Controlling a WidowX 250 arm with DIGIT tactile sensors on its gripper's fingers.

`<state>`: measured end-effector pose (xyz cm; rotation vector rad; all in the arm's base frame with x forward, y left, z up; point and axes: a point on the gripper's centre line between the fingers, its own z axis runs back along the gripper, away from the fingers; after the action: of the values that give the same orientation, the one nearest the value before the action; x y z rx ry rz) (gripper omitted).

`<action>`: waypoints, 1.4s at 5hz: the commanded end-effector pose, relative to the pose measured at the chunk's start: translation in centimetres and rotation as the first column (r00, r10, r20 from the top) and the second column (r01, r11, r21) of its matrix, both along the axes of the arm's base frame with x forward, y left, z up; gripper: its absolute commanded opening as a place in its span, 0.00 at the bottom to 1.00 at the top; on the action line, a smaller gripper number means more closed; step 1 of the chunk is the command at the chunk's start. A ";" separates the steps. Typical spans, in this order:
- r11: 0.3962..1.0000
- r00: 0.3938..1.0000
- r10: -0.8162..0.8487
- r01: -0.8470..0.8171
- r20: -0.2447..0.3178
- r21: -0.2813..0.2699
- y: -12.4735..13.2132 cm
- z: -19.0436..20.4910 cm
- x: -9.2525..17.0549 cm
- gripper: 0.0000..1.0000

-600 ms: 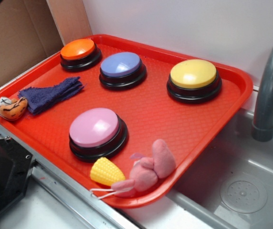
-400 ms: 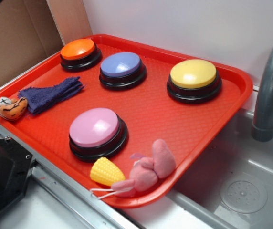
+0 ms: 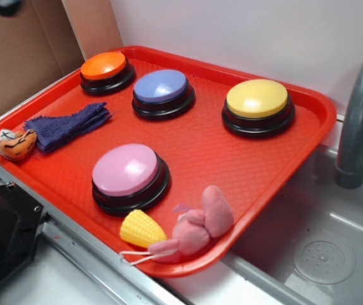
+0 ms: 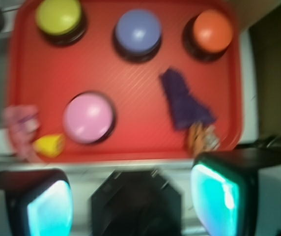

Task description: Push the purple button.

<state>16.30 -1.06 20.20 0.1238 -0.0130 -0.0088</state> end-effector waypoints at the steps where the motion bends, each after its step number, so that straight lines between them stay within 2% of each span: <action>1: 0.999 0.997 0.038 -0.040 0.065 0.032 0.6 -5.4 9.8 1.00; 2: 0.991 0.989 0.135 -0.136 0.060 0.013 3.0 -7.9 11.1 1.00; 4: 0.981 0.980 0.195 -0.195 0.050 -0.002 6.6 -11.4 13.1 1.00; 5: 0.982 0.980 0.190 -0.189 0.055 -0.031 6.5 -13.0 13.7 1.00; 6: 0.979 0.983 0.181 -0.181 -0.007 -0.096 5.1 -15.4 14.2 1.00; 7: 0.978 0.983 0.180 -0.181 -0.018 -0.102 5.1 -15.5 14.2 1.00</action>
<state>30.69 3.57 4.81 0.0192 0.0049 0.1684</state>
